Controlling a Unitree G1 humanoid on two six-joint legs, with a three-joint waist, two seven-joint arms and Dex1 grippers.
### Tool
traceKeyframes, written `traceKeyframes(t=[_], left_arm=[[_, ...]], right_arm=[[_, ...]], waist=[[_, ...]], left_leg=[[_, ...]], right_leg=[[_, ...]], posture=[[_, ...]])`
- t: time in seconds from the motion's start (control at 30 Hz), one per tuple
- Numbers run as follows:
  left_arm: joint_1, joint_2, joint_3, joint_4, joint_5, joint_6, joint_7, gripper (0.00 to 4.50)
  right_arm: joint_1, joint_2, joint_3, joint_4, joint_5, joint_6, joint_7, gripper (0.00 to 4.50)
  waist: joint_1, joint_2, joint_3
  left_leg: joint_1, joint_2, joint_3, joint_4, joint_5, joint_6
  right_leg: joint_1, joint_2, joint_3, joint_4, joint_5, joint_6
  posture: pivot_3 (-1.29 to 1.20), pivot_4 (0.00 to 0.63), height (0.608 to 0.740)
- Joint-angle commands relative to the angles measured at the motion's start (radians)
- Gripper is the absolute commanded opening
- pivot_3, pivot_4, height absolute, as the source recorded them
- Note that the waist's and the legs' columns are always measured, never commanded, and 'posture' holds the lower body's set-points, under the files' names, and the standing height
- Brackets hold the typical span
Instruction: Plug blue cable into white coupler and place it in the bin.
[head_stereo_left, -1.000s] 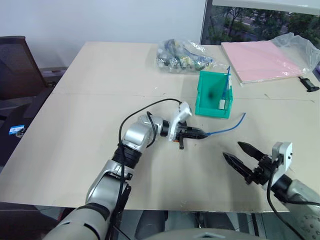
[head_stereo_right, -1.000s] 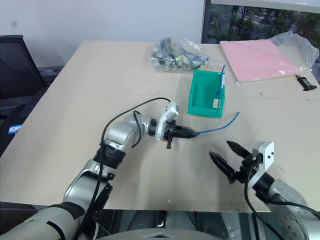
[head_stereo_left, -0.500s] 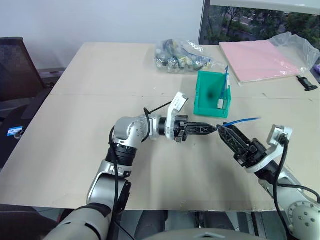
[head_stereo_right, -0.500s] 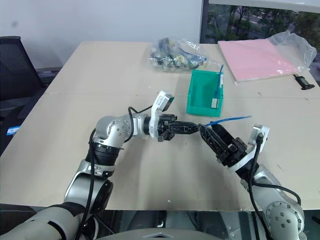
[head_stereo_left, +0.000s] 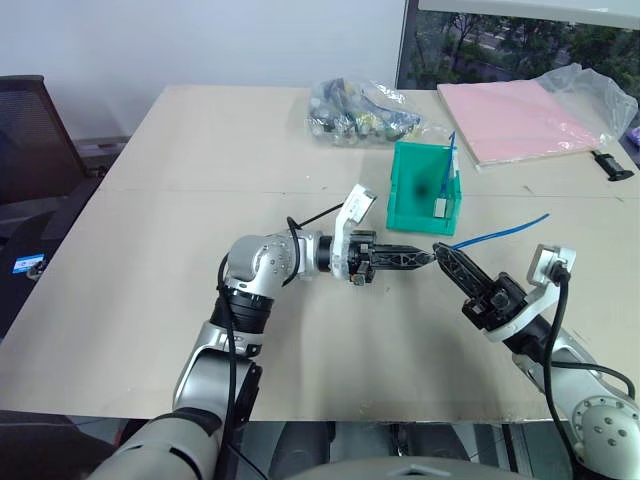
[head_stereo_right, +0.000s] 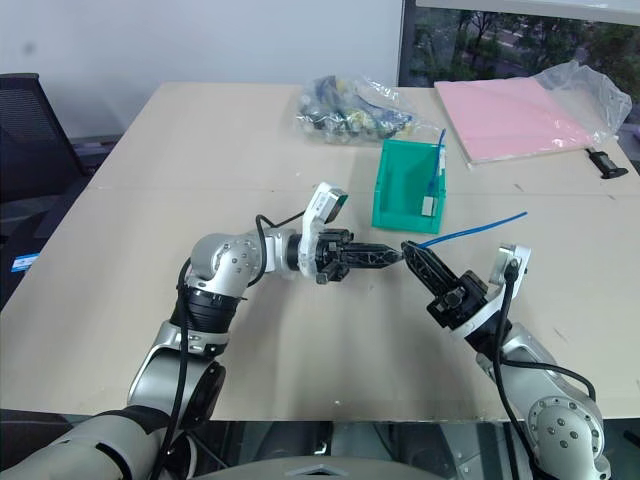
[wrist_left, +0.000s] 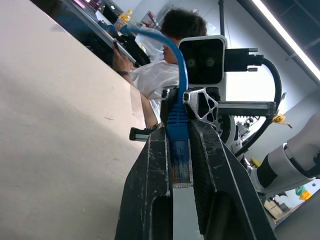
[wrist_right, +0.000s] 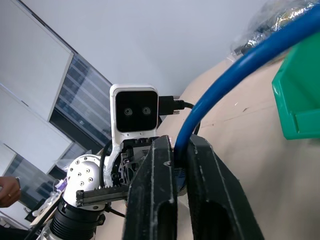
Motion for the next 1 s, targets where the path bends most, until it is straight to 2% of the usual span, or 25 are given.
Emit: traceKeyframes(t=[0.03, 0.13, 0.17, 0.2, 0.33, 0.47, 0.57, 0.7, 0.83, 0.9, 1.0], left_arm=[[-0.005, -0.013, 0.026, -0.03, -0.047, 0.003, -0.001, 0.0], [-0.008, -0.017, 0.038, -0.028, -0.06, 0.005, 0.004, 0.0], [-0.008, -0.014, 0.034, -0.032, -0.06, 0.003, 0.003, 1.0], [-0.002, -0.009, 0.032, -0.048, -0.059, -0.003, 0.004, 1.33], [0.032, 0.029, 0.102, -0.146, -0.102, 0.011, 0.056, 3.27], [0.121, 0.123, 0.174, -0.323, -0.159, 0.025, 0.089, 3.27], [0.218, 0.19, 0.251, -0.477, -0.165, 0.001, 0.18, 3.27], [0.42, 0.187, 0.349, -0.652, -0.053, -0.158, 0.376, 3.27], [0.698, 0.246, 0.288, -0.73, 0.259, -0.487, 0.439, 3.27], [0.769, 0.251, 0.254, -0.746, 0.329, -0.579, 0.457, 3.27], [0.879, 0.179, 0.211, -0.754, 0.378, -0.661, 0.528, 3.27]], right_arm=[[0.0, -0.005, 0.003, -0.032, 0.017, -0.017, 0.008, 0.02], [-0.001, -0.007, 0.002, -0.027, 0.014, -0.018, 0.006, 0.02], [-0.002, -0.008, 0.002, -0.026, 0.014, -0.02, 0.004, 0.0], [-0.005, -0.008, -0.002, -0.021, 0.016, -0.023, 0.003, 0.0], [-0.018, -0.026, -0.037, 0.012, 0.027, -0.031, 0.014, 0.0], [-0.032, -0.049, -0.066, 0.042, 0.039, -0.031, 0.029, 0.0], [-0.056, -0.062, -0.083, 0.072, 0.03, -0.033, 0.039, 0.0], [-0.106, -0.071, -0.088, 0.119, 0.01, -0.034, 0.054, 0.0], [-0.146, -0.069, -0.067, 0.16, -0.008, -0.022, 0.075, 0.0], [-0.155, -0.069, -0.061, 0.17, -0.018, -0.017, 0.085, 0.0], [-0.174, -0.067, -0.048, 0.182, -0.023, -0.006, 0.093, 0.0]], waist=[[0.0, 0.0, 0.0], [0.0, 0.0, 0.0], [0.0, 0.0, 0.0], [0.0, 0.0, 0.0], [-0.002, 0.0, 0.0], [-0.006, 0.0, 0.0], [-0.006, 0.001, 0.001], [-0.001, 0.001, 0.001], [-0.004, 0.001, 0.001], [0.006, 0.001, 0.001], [0.018, 0.001, 0.001]], left_leg=[[0.0, 0.0, 0.0, 0.0, 0.0, 0.0], [0.0, 0.0, 0.0, 0.0, 0.0, 0.0], [0.0, 0.0, 0.0, 0.0, 0.0, 0.0], [0.0, 0.0, 0.0, 0.0, 0.0, 0.0], [0.0, 0.0, 0.0, 0.0, 0.0, 0.0], [0.001, 0.0, -0.004, -0.002, 0.0, 0.0], [0.002, 0.0, -0.005, -0.003, 0.0, 0.0], [0.002, 0.0, -0.006, -0.003, 0.0, 0.0], [0.003, -0.001, -0.005, -0.005, 0.0, 0.0], [0.003, -0.001, -0.005, -0.006, 0.0, 0.0], [0.002, -0.001, -0.006, -0.005, 0.0, 0.0]], right_leg=[[0.0, 0.0, 0.0, 0.0, 0.0, 0.0], [0.0, 0.0, 0.0, 0.0, 0.0, 0.0], [0.0, 0.0, 0.0, 0.0, 0.0, 0.0], [0.0, 0.0, 0.0, 0.0, 0.0, 0.0], [0.0, 0.0, 0.0, 0.0, 0.0, 0.0], [0.0, 0.0, 0.004, 0.0, 0.0, 0.0], [-0.001, 0.0, 0.006, 0.0, 0.0, 0.0], [0.0, -0.001, 0.006, -0.002, 0.0, 0.0], [0.0, -0.002, 0.009, -0.003, 0.0, 0.0], [0.0, -0.001, 0.008, -0.003, 0.0, 0.0], [0.0, -0.003, 0.006, -0.003, 0.0, -0.001]], posture=[[0.0, 0.15, 0.74], [0.0, 0.15, 0.74], [0.0, 0.15, 0.74], [0.0, 0.15, 0.74], [0.0, 0.15, 0.74], [0.0, 0.15, 0.74], [0.0, 0.15, 0.74], [0.0, 0.15, 0.74], [0.0, 0.15, 0.74], [0.0, 0.15, 0.74], [0.0, 0.15, 0.74]])
